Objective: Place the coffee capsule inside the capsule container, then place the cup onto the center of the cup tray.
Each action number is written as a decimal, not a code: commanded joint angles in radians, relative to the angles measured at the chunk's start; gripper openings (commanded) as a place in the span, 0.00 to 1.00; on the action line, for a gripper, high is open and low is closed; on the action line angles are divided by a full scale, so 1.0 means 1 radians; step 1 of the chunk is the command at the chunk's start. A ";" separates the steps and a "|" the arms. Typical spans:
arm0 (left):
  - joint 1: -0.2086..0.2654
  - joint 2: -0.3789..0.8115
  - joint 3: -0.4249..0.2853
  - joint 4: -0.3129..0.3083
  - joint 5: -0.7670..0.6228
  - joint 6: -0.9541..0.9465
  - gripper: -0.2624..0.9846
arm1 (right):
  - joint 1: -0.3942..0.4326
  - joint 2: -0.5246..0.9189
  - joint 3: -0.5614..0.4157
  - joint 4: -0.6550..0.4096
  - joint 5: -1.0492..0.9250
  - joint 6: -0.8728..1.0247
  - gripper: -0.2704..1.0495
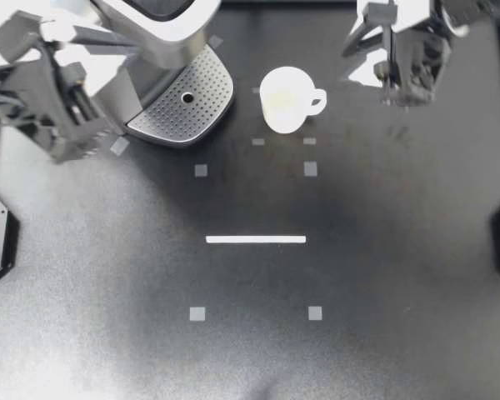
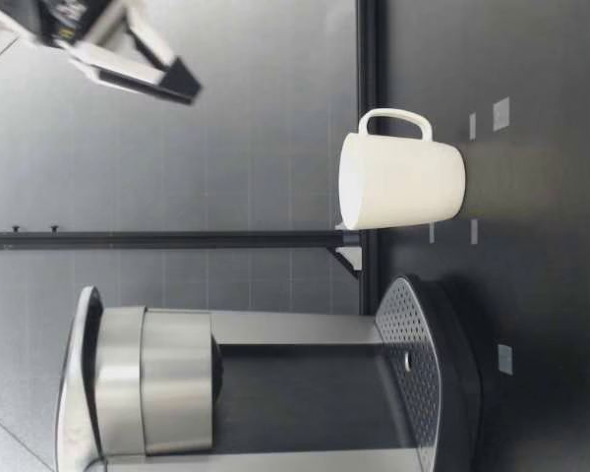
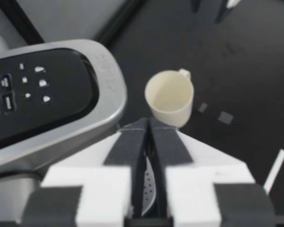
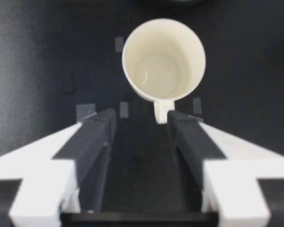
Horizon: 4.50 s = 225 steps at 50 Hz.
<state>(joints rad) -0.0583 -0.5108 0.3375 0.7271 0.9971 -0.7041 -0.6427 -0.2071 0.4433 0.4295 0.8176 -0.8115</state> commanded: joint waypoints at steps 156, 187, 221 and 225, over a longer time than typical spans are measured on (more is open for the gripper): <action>0.000 -0.158 0.130 0.117 -0.086 -0.060 0.31 | 0.104 0.509 -0.313 0.167 -0.179 -0.104 0.18; 0.000 -0.201 0.164 0.117 -0.086 -0.063 0.31 | 0.104 0.572 -0.411 0.152 -0.160 -0.104 0.19; 0.000 -0.215 0.176 0.117 -0.086 -0.069 0.31 | 0.104 0.584 -0.434 0.150 -0.129 -0.104 0.33; 0.000 -0.215 0.176 0.117 -0.089 -0.084 0.31 | 0.109 0.584 -0.434 0.150 -0.129 -0.106 0.44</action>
<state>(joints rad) -0.0583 -0.7225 0.5246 0.8376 0.9143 -0.7793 -0.5430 0.4019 0.0414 0.5768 0.6888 -0.9143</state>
